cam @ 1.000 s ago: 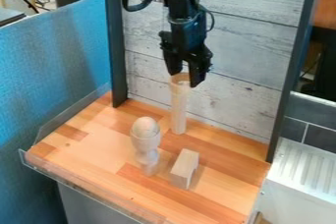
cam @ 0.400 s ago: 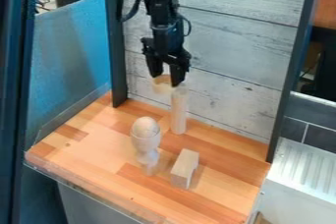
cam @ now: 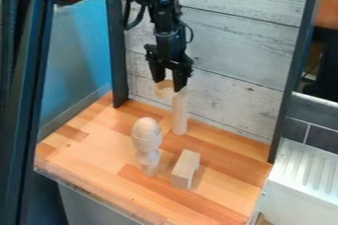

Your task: Put the ring in the cylinder

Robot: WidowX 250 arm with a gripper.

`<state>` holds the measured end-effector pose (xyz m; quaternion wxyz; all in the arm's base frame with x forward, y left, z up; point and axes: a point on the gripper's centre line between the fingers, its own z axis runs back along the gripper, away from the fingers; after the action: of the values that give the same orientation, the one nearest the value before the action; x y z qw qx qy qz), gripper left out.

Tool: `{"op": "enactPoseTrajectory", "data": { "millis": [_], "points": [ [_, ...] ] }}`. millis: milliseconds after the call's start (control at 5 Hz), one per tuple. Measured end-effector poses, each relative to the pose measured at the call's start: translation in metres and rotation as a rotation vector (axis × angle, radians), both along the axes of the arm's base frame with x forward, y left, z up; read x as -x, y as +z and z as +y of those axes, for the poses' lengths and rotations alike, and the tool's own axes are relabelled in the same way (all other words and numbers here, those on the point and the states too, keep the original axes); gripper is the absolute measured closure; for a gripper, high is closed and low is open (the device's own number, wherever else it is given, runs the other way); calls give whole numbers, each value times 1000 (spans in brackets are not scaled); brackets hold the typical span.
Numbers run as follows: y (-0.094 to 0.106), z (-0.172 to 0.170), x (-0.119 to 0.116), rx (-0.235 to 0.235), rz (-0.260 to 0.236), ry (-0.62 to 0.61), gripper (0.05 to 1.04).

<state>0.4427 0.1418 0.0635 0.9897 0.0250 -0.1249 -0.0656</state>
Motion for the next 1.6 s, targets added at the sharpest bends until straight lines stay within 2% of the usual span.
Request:
{"op": "enactPoseTrajectory", "data": {
  "millis": [400, 600, 1400, 1600],
  "points": [
    [-3, -5, -15, 0, -6, -6, 348],
    [3, -7, -19, -6, -16, -9, 348],
    [3, -15, -21, -25, -12, -27, 348],
    [-3, -16, -20, -18, 5, -27, 348]
  ]
}}
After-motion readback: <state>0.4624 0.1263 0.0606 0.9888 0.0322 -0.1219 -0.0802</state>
